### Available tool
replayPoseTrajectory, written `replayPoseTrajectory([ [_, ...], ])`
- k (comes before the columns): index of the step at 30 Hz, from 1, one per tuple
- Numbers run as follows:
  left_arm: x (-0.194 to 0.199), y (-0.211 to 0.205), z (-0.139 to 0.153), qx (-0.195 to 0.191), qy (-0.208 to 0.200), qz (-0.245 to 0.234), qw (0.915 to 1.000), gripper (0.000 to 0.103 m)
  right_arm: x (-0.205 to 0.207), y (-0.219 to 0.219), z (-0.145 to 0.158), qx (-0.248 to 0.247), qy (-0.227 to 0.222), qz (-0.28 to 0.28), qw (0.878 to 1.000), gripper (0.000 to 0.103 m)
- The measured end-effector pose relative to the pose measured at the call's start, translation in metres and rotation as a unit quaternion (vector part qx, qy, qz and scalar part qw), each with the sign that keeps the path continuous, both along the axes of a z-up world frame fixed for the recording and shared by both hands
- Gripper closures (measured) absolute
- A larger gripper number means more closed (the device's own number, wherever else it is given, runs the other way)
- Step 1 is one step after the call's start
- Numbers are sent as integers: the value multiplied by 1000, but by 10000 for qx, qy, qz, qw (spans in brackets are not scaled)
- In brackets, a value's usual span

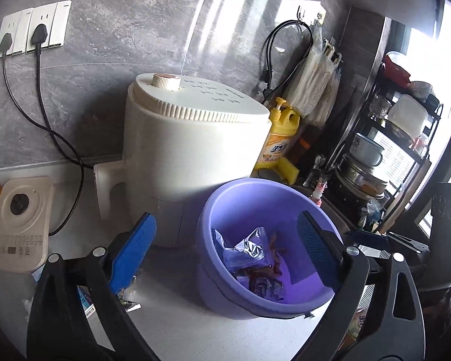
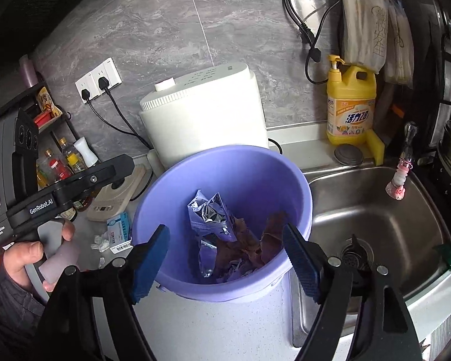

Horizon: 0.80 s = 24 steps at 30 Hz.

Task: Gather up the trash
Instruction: 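Return both tools to the counter above the red paper scrap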

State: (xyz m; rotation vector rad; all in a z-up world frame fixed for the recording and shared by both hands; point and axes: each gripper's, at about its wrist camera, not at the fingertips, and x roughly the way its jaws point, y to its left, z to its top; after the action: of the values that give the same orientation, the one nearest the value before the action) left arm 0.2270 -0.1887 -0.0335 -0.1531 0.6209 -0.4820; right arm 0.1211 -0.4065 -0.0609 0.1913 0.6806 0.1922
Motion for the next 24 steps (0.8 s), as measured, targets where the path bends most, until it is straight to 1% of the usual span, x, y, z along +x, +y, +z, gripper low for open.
replayPoseTrajectory([
  [3, -6, 17, -1, 111, 95, 173, 9997, 6, -5, 7, 3, -122, -31, -136, 9998, 18],
  [6, -15, 38, -6, 226, 166, 380, 9989, 6, -10, 18, 7, -83, -108, -201, 9997, 8],
  [8, -22, 54, -10, 240, 209, 497, 9983, 6, -14, 27, 9, -66, -232, -253, 9994, 8],
  [13, -42, 95, -17, 321, 239, 886, 9953, 6, -17, 56, 7, -151, -330, -298, 9989, 8],
  [15, -50, 113, -20, 297, 306, 1058, 9935, 6, -16, 68, 6, -116, -264, -277, 9992, 8],
  [18, -60, 138, -27, 301, 445, 1247, 9907, 6, -18, 86, 6, -100, -352, -375, 9986, 8],
  [21, -69, 159, -34, 355, 553, 1397, 9880, 6, -15, 109, 2, -74, -313, -143, 9994, 8],
  [24, -78, 177, -41, 327, 652, 1556, 9851, 6, -13, 134, -2, -75, -250, 137, 9996, 8],
])
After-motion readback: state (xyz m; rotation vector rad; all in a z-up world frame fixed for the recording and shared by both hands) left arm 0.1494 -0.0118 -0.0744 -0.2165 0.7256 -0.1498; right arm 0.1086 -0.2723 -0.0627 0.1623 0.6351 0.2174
